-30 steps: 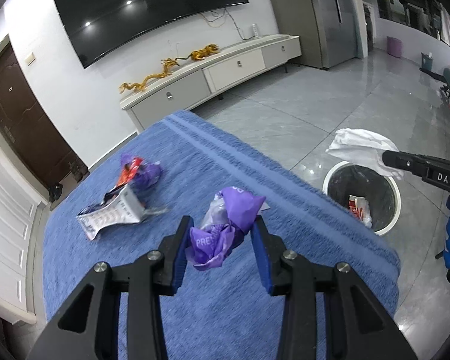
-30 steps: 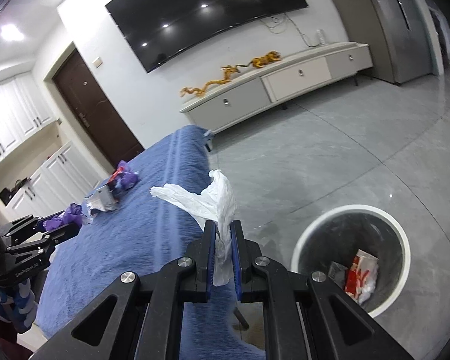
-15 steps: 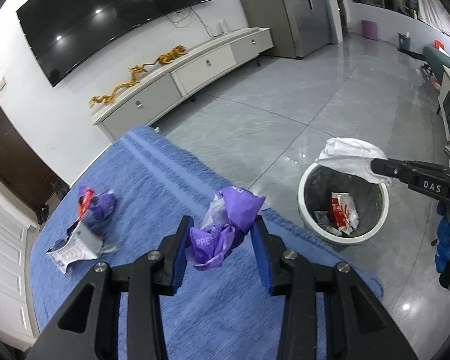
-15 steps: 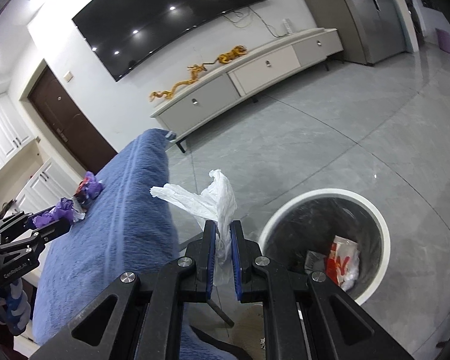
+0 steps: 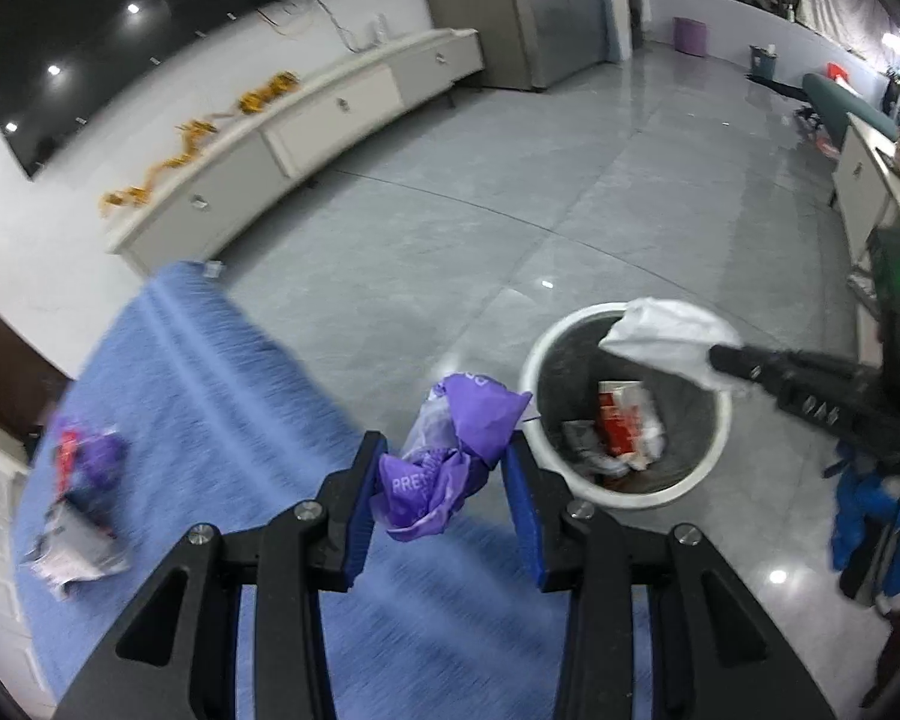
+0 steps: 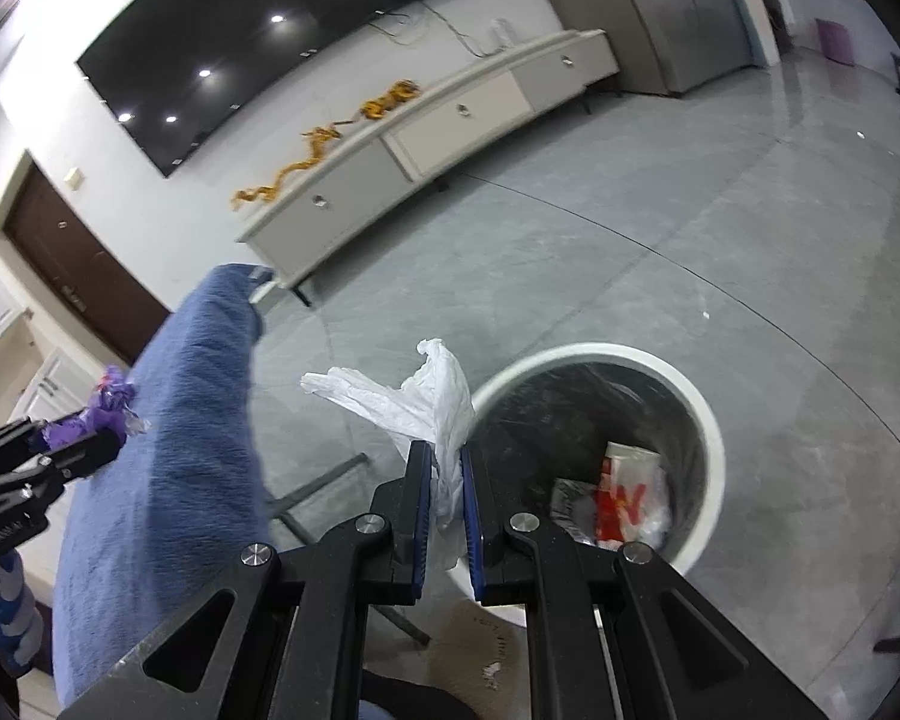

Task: Collect trash
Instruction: 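Carry both bags over the trash bin and open both tools to drop them, then return both open tools to the last wrappers on the towel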

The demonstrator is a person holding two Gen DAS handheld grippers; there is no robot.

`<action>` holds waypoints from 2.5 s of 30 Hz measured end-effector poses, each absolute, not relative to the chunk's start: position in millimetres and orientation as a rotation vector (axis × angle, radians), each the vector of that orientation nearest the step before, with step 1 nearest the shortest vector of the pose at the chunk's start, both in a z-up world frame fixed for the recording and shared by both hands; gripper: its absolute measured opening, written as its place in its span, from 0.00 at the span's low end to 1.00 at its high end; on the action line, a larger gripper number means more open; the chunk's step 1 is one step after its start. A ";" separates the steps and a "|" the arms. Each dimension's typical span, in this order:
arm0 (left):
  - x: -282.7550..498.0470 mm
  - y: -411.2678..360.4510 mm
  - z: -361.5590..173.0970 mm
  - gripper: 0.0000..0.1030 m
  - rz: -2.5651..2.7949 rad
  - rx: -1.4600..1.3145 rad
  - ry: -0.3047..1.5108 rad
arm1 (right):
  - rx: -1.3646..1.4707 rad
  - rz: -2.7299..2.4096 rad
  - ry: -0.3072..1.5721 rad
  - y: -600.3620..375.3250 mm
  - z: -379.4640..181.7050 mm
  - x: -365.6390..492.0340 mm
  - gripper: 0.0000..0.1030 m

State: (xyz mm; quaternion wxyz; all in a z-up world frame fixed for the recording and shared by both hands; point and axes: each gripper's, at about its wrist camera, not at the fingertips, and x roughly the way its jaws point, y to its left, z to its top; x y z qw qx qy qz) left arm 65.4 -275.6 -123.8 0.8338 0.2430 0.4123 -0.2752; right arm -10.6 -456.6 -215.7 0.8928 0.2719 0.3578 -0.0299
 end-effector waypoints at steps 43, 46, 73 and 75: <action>83.9 -228.5 -93.6 0.51 -0.638 0.180 0.892 | 0.408 -0.153 0.772 -417.8 -161.7 -7.1 0.46; 75.4 -191.1 -81.8 0.51 -0.581 0.160 0.854 | 0.372 -0.120 0.738 -398.9 -140.9 -8.2 0.46; 2.5 93.3 -63.5 0.53 -0.197 -0.133 0.750 | 0.143 0.231 0.591 -212.5 -52.7 7.7 0.48; 6.4 104.0 -68.5 0.54 -0.193 -0.169 0.766 | 0.142 0.243 0.599 -207.3 -55.8 12.8 0.49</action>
